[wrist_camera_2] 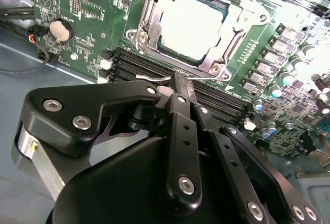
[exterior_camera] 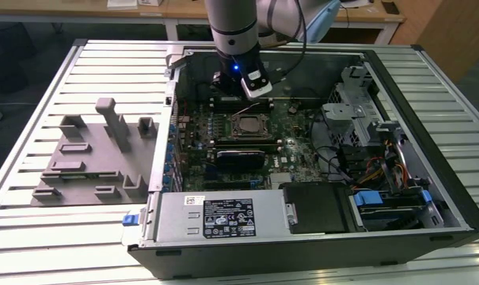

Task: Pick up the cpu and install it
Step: 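Install the first cpu locking lever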

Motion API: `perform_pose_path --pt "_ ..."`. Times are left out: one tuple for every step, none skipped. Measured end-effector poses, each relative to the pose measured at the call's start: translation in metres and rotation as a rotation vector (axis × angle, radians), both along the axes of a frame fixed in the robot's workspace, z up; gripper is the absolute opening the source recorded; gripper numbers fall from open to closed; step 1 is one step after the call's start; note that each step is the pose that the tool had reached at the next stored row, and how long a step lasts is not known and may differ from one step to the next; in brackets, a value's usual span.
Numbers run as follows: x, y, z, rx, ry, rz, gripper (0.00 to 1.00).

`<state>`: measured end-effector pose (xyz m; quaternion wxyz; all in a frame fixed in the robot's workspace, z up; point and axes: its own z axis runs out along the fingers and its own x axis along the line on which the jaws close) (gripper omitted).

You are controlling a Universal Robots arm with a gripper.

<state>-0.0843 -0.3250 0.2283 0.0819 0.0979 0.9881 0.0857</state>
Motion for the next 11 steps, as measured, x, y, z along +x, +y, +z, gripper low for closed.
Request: perform_pose_path --pt "0.0005 0.0 -0.0005 -0.0004 0.0004 -0.003 0.11" --pt "0.0011 0.0 -0.0011 -0.0007 0.0009 -0.006 0.11" --pt "0.0018 0.0 -0.0016 -0.001 0.0013 -0.008 0.11" --pt "0.0027 0.0 -0.0022 -0.0014 0.0018 -0.01 0.11" --pt "0.0035 0.0 -0.0028 -0.0019 0.0023 -0.012 0.11" --pt "0.0041 0.0001 -0.0034 -0.0027 0.0031 -0.014 0.11" --pt "0.0045 0.0002 -0.0041 -0.0038 0.0044 -0.016 0.11" --pt "0.0049 0.0003 -0.0048 -0.0051 0.006 -0.017 0.11" --pt "0.0051 0.0006 -0.0055 -0.0066 0.0083 -0.018 0.11" --pt "0.0054 0.001 -0.0064 -0.0082 0.0116 -0.018 0.11" --pt "0.0056 0.0016 -0.0073 -0.0099 0.0151 -0.019 0.11"
